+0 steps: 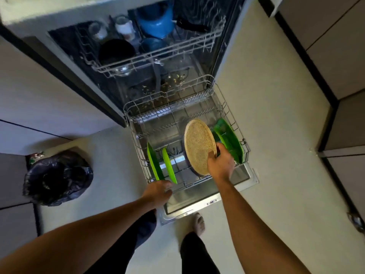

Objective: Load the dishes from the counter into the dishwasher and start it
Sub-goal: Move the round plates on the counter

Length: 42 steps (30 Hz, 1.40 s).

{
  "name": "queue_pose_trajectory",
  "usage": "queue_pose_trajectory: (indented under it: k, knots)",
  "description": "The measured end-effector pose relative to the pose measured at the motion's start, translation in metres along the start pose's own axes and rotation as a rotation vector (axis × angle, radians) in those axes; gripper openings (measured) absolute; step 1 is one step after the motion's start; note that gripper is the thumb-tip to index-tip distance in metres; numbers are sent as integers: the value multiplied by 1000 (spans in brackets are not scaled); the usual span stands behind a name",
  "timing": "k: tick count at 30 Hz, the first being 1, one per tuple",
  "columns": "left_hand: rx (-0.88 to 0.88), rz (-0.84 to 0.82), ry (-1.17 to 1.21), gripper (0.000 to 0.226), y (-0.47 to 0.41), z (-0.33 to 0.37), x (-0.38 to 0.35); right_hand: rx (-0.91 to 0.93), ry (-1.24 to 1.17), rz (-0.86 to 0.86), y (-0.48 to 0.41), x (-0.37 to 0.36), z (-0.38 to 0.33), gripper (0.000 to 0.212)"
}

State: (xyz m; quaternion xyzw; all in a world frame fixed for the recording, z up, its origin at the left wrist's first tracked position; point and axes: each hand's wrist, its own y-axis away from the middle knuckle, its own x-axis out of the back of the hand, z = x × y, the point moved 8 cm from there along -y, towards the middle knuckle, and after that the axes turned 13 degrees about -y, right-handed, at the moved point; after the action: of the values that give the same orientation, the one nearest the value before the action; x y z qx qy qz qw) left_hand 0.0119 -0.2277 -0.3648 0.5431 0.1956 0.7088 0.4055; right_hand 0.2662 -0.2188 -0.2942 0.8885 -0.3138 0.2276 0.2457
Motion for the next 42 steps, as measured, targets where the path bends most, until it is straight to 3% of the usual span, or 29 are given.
queue_pose_trajectory:
  k: [11,23,28,36,42]
  knots:
    - [41,-95,-17,49,-55,8,-73,59,48,-88,-12,-55,55,26]
    - [63,-138,-43,27,-67,8,-103,83,134,-161,-8,-83,73,55]
    - [43,-118,-38,21,-64,11,-102,118,124,-127,1,-68,68,46]
    - [7,-61,-110,48,-62,4,-88,180,251,-94,-1,-52,70,34]
    - [-15,-136,-181,63,-67,-3,-96,224,307,-99,-6,-56,71,34]
